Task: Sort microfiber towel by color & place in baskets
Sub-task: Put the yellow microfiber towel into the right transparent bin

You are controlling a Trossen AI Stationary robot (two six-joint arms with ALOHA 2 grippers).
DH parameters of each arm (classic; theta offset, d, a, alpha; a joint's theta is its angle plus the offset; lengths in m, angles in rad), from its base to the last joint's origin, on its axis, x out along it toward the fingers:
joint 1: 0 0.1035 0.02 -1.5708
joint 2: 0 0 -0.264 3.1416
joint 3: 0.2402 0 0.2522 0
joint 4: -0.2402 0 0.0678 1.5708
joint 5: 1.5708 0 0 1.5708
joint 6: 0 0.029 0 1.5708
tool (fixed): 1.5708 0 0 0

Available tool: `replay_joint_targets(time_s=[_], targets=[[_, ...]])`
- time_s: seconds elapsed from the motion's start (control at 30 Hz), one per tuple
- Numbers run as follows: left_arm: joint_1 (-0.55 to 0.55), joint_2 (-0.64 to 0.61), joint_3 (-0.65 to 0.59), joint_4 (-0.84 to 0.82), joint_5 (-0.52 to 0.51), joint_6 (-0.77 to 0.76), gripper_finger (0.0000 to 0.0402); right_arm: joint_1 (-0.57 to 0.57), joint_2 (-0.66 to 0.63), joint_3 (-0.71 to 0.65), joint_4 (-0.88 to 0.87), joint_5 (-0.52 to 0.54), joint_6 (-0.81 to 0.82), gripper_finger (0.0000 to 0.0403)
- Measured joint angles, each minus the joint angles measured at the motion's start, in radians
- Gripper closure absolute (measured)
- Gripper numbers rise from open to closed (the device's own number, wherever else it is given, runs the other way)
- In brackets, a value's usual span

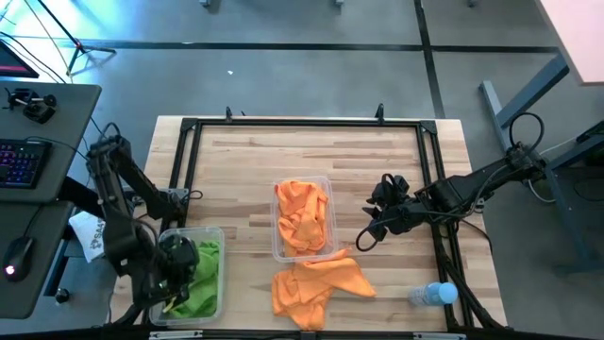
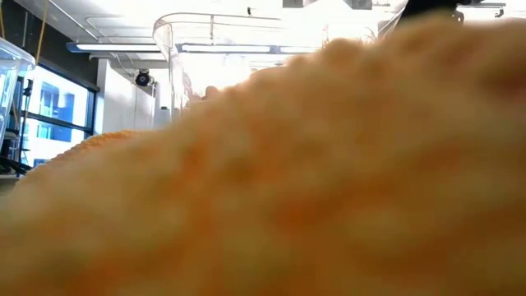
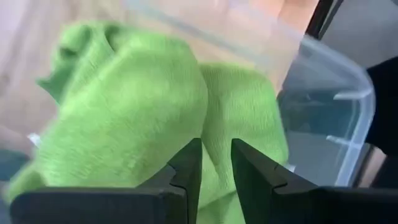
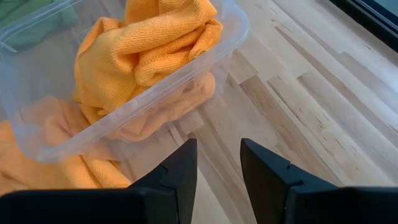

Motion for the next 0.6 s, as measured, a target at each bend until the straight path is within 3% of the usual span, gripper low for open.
replay_joint_targets(time_s=[0.33,0.6], targets=[[0.109,0.004,0.143,-0.067,-0.152,0.186,0.0358,0.037,0.000,0.000,-0.001,-0.069,0.039,0.0286],[0.218,0.004,0.157,-0.033,-0.184,0.344,0.0378,0.088,0.031,0.000,-0.001,-0.164,0.147,0.0286]])
